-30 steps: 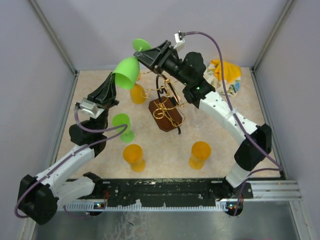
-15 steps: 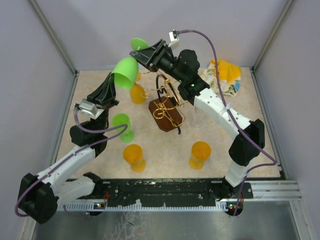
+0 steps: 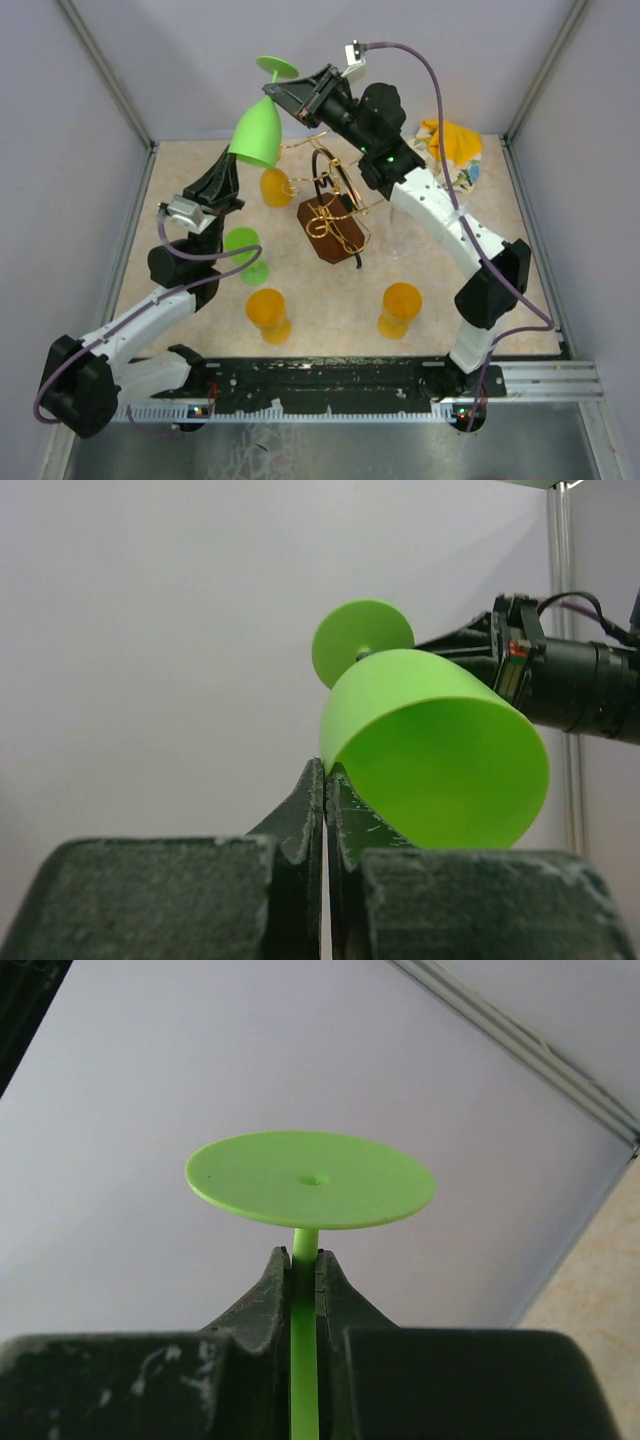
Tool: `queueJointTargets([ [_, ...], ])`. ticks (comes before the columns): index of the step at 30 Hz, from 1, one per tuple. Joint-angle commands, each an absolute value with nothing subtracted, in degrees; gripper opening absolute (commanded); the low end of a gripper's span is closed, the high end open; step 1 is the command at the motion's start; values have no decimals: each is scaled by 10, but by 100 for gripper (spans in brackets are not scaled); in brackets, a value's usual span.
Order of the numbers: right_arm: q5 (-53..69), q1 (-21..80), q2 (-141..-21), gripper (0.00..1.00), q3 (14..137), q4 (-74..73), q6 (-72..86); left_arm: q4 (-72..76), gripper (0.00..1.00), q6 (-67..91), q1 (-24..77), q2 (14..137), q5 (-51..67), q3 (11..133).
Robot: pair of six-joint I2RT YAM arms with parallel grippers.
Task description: Place the wine glass upside down on the wine glass rack
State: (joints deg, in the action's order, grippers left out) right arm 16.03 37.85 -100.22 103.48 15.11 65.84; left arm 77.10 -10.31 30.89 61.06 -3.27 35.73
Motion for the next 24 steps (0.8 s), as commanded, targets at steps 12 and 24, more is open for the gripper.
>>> queueJointTargets([
  [12, 205, 392, -1071, 4, 1213, 35, 550, 771, 0, -90, 358, 641, -11, 381],
  [24, 182, 372, -1054, 0, 1255, -44, 434, 712, 23, -128, 363, 620, -8, 384],
])
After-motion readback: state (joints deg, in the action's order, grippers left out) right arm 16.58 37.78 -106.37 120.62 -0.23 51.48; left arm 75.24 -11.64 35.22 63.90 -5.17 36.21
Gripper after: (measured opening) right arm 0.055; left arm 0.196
